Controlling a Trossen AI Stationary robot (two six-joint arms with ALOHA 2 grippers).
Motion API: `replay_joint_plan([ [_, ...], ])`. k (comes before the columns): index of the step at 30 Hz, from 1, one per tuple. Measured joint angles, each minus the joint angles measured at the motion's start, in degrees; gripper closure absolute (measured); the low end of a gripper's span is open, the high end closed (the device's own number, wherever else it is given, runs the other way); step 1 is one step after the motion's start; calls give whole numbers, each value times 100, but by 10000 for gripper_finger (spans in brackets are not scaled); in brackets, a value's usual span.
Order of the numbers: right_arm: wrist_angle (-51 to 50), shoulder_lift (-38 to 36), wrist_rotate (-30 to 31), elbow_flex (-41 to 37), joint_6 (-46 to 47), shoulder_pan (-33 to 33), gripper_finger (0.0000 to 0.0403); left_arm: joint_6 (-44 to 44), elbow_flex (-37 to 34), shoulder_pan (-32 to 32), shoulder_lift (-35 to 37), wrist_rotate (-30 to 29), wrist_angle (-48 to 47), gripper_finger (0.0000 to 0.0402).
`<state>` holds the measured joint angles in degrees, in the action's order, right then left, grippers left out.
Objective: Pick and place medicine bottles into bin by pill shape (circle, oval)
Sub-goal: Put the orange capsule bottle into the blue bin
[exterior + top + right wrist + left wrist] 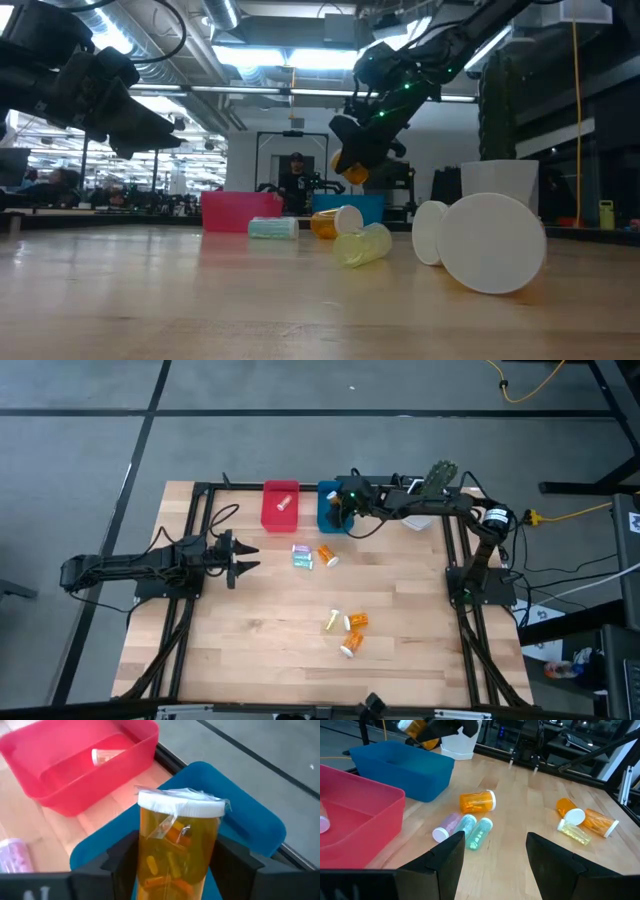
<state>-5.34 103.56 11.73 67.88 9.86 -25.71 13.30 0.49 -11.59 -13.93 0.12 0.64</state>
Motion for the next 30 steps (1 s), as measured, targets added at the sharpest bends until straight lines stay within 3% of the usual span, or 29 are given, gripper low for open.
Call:
replay_joint_plan([
  [10, -3, -3, 10, 0, 11, 0, 139, -35, 0, 1, -2, -4, -9, 195],
  [15, -160, -4, -262, 95, 104, 0, 131, -35, 0, -1, -2, -5, -11, 195],
  [18, -477, -8, -872, 345, 246, 0, 131, -35, 0, 0, -2, -7, -13, 195],
  [25, -1088, -21, -3412, 754, 13, 360, 131, -47, 0, -1, -2, 64, -5, 195],
  [27, -1220, -21, -3907, 754, -33, 591, 131, -152, 0, 10, -4, 535, 75, 195],
  [30, -1638, -21, -3967, 758, -111, 1009, 131, -249, 0, 132, -3, 1645, 239, 195],
])
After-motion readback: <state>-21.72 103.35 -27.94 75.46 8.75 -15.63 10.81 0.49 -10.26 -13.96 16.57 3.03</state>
